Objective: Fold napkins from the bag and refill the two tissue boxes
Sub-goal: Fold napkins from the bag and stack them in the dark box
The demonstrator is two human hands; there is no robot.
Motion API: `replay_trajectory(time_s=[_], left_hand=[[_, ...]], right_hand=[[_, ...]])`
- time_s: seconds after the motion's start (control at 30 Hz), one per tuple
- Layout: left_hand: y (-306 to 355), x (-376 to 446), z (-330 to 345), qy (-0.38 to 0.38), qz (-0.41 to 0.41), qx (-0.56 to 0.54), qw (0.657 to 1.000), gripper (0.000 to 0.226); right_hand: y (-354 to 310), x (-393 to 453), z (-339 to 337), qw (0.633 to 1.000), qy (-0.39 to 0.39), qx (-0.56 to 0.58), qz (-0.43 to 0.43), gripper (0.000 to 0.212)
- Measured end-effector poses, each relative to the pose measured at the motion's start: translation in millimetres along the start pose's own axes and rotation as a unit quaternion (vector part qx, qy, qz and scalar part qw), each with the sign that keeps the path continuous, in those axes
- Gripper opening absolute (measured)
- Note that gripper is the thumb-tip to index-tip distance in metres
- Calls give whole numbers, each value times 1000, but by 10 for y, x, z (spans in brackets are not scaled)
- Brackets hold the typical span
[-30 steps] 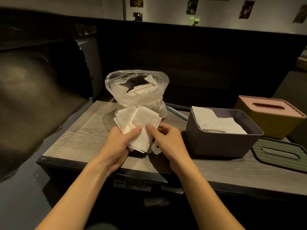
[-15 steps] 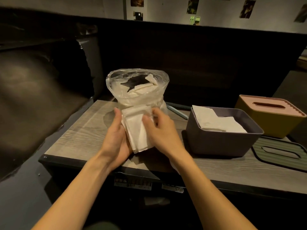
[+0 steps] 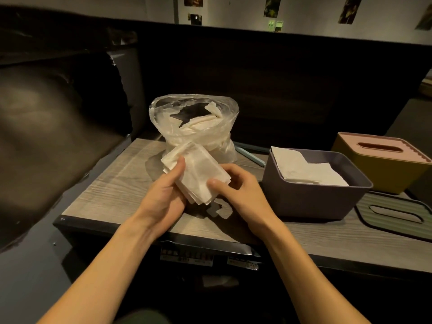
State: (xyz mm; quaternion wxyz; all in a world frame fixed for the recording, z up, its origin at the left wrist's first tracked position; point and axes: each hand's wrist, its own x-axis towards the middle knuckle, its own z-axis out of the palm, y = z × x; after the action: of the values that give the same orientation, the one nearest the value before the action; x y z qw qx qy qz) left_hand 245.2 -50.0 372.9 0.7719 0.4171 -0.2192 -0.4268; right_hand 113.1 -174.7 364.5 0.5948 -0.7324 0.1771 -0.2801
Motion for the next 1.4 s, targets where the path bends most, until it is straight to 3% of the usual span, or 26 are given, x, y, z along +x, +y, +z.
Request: replay_trajectory(time_s=[0.07,0.13,0.23,0.3,0.4,0.53,0.6,0.67,0.77,0.87,0.97,1.13,1.3,1.4], left_hand=[[6,14,-31,0,10,29,1000,49],[5,26,-34,10,9,32,999,51],[-3,-12,34,21,-10,-5,1000,44],[-2,-36,82,14,-9,-26,1000,37],[17,-41,89,19,-4,-44,999,36],[0,9,-6,20,28,37,999,42],[-17,20,-37,18,54,90,994,38],[-47,41,-65,35,96,175,979,38],[-116,74,-46,84,114,298,944,69],[-166,81,15,56,99,372,921,90],[-181,79,10,27,102,392,914,97],[-204,60,-2,21,125,413,902,84],[-205,196,2,123,134,307,934,34],[-238,225,40,139,142,278,940,10]], right_hand=[[-2,-19,-38,998,34,43,-25,18],[11,-25,-52,998,45,45,-30,23],[22,-41,4,1000,-15,1,9,59],[38,-48,57,996,-59,-57,16,71],[37,-44,55,994,-67,-89,7,61],[40,-55,23,1000,19,-5,-12,34],[32,-87,1,998,57,6,-39,31],[35,-97,-6,995,89,-1,-51,39],[67,-104,-9,996,80,-23,-29,60],[74,-104,12,996,14,-88,-1,83],[76,-103,56,990,-25,-136,-21,102],[145,-79,115,968,-10,-249,-41,110],[165,-84,92,970,23,-237,-50,91],[136,-110,73,968,33,-243,-51,79]])
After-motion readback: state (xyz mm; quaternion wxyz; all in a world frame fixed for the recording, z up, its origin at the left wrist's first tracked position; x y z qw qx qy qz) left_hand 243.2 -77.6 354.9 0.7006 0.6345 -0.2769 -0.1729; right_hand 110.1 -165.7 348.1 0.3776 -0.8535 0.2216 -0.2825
